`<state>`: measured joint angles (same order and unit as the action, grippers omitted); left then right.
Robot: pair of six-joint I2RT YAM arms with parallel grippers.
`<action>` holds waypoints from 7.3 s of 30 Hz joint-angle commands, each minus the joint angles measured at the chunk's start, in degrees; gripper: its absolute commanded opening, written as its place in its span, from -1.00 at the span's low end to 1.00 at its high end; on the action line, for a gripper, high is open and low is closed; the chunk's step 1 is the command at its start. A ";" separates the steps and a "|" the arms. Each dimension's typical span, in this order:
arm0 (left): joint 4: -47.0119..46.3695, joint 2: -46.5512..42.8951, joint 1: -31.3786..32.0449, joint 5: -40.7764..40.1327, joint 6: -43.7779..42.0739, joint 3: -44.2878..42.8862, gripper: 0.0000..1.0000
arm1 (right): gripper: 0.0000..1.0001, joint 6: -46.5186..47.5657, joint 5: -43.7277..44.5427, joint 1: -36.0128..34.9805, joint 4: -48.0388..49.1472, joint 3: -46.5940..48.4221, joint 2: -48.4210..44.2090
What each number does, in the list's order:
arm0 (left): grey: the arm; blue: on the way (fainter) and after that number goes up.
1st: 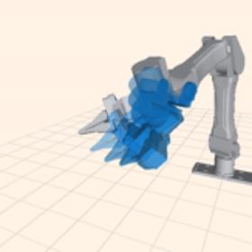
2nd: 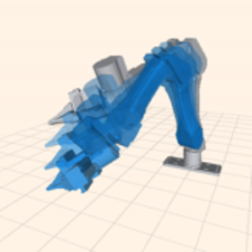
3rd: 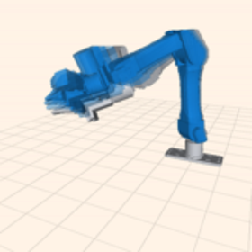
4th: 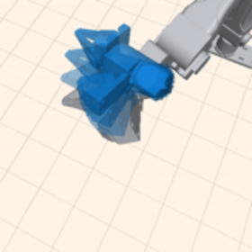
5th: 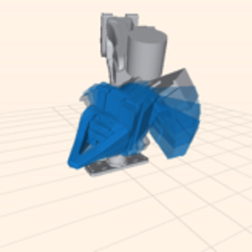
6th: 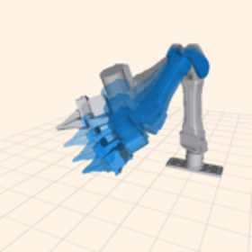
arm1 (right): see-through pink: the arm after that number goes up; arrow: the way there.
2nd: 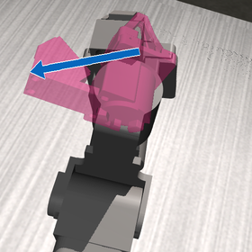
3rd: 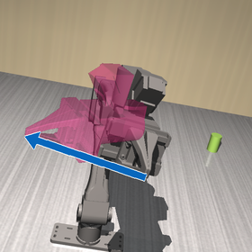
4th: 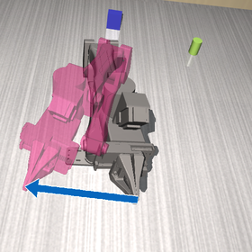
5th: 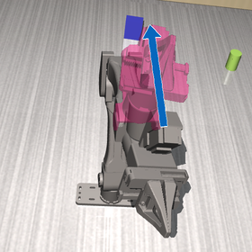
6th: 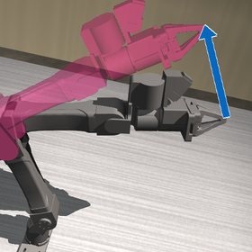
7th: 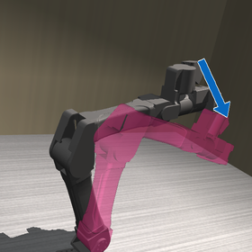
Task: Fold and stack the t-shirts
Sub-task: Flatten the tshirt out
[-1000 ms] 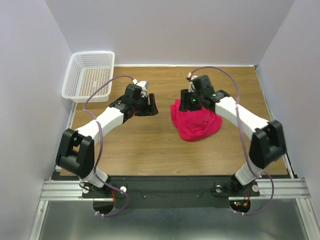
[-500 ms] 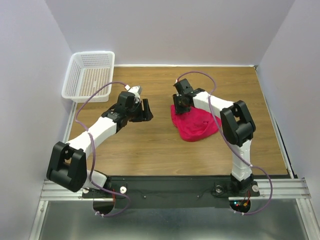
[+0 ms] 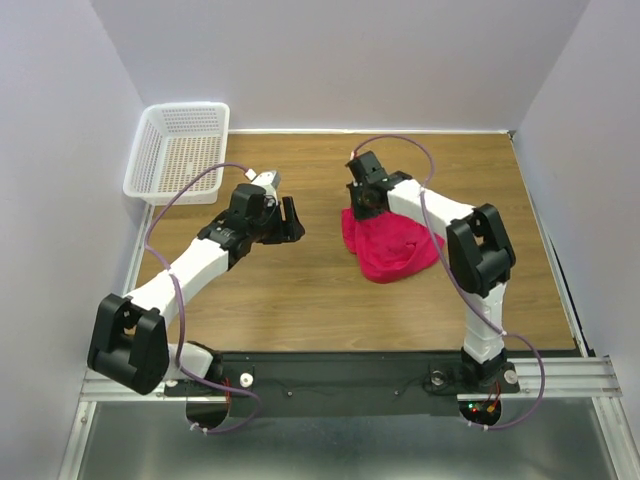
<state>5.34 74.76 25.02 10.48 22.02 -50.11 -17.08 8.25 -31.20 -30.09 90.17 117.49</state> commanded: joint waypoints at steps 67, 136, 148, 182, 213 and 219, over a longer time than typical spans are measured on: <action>-11.41 20.42 13.65 3.93 8.74 -5.70 0.19 | 0.24 -2.08 -14.58 -1.76 2.66 -28.47 -20.55; 2.04 15.14 -1.46 1.56 -1.71 -5.71 -0.04 | -0.03 6.44 -3.00 13.79 1.26 -17.41 -15.28; 2.13 17.53 -1.46 0.77 -3.21 -3.07 -0.17 | 0.16 -2.88 0.03 33.31 0.64 -1.14 -11.75; 2.65 18.31 -1.46 -2.57 -4.97 -3.24 0.01 | -0.01 6.88 -27.68 31.38 -0.06 -13.18 -10.44; 9.68 15.50 -6.47 -7.23 -9.98 -13.26 0.11 | -0.25 9.52 -27.24 30.06 -1.11 -14.32 -12.02; 9.42 15.15 -6.47 -7.05 -9.98 -13.26 0.11 | -0.13 9.35 -18.81 29.79 -1.12 -15.02 -13.08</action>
<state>15.00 93.03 18.39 2.98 12.86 -63.64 -8.36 -16.60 -0.89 -31.42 75.92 107.59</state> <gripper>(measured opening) 0.550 0.413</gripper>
